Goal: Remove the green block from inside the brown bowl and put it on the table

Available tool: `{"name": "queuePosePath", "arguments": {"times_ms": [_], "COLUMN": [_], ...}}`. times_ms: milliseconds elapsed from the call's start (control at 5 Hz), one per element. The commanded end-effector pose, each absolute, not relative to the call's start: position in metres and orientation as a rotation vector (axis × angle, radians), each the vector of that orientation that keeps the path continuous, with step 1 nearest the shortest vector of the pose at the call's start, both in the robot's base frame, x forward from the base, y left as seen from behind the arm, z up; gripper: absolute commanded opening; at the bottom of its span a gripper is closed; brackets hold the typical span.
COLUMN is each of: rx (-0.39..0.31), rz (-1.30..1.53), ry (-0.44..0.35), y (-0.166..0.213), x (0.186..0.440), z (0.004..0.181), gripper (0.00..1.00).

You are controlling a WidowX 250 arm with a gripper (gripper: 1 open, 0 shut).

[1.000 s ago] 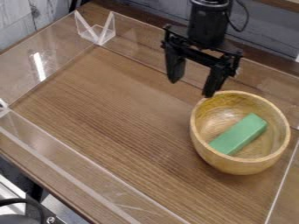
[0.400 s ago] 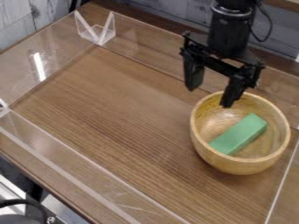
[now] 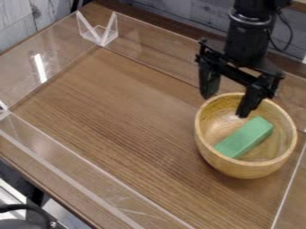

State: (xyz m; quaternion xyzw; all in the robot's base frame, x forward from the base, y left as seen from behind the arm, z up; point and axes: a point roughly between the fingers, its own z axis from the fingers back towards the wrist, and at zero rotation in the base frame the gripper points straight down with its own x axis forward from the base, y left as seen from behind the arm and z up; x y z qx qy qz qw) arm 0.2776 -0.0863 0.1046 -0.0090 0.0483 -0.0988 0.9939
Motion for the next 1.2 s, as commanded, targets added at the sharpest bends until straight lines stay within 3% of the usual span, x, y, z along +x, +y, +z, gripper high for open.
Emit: {"name": "queuePosePath", "arguments": {"times_ms": [0, 1000], "rx": [-0.027, -0.036], "rz": [-0.220, -0.280], "ry": [0.049, 0.058], "y": [-0.095, -0.112], "x": [0.282, 0.277], "z": [0.114, 0.095], "gripper": [1.00, 1.00]}}
